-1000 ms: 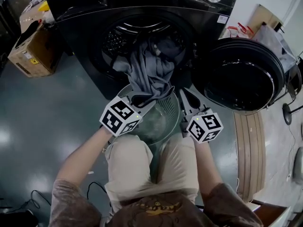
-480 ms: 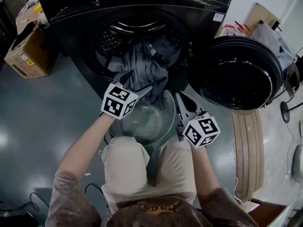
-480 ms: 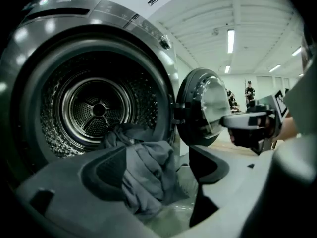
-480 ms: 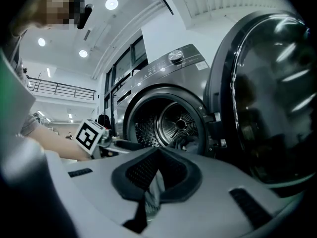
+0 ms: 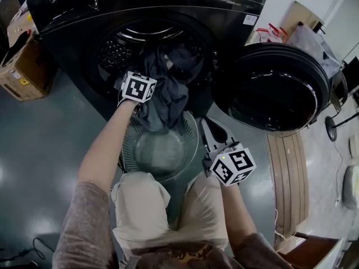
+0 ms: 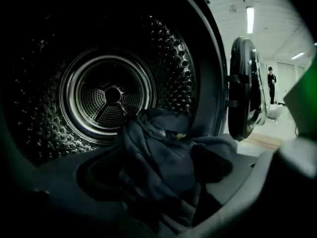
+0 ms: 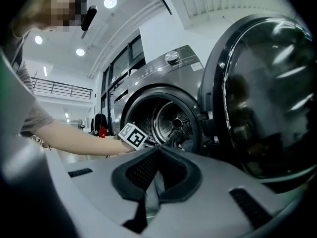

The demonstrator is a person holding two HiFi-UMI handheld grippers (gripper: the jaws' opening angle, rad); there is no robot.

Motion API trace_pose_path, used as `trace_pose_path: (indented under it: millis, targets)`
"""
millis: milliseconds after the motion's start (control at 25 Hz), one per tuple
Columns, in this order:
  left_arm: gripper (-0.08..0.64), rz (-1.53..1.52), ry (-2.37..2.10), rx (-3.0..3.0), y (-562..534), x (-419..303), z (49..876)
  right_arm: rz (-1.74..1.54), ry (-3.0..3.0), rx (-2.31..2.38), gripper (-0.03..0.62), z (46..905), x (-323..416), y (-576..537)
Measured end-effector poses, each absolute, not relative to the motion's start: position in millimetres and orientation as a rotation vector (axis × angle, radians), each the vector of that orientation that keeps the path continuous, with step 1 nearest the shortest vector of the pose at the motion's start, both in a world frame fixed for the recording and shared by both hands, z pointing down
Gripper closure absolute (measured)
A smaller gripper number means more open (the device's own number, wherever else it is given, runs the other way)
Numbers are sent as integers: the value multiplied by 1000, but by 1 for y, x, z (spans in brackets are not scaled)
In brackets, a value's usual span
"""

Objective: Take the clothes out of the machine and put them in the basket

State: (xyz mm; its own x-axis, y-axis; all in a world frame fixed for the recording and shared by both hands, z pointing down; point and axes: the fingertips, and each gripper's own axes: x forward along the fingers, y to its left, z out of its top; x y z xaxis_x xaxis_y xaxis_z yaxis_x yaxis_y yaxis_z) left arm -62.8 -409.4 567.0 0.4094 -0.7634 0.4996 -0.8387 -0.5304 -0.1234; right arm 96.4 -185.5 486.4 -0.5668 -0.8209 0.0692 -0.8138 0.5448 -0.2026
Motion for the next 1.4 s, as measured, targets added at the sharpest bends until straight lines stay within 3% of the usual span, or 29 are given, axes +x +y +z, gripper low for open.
trace_pose_path:
  millis: [360,640,760,1400]
  targets:
    - [133,819,-1392,2374,-428,-64,605,-331,2752,-1469,595,493,99,-181]
    - [402,781,-1337,2412,-416,-63,604,-330,2745,-1478,595,492,99,-184]
    - [471,755,-1346,2405,-411,-62,599,-332,2741,-1490,595,494,100,-184]
    - [492,655,-875,2636,-246,-9,546,-326,2748,-1448,595,494,95,-190]
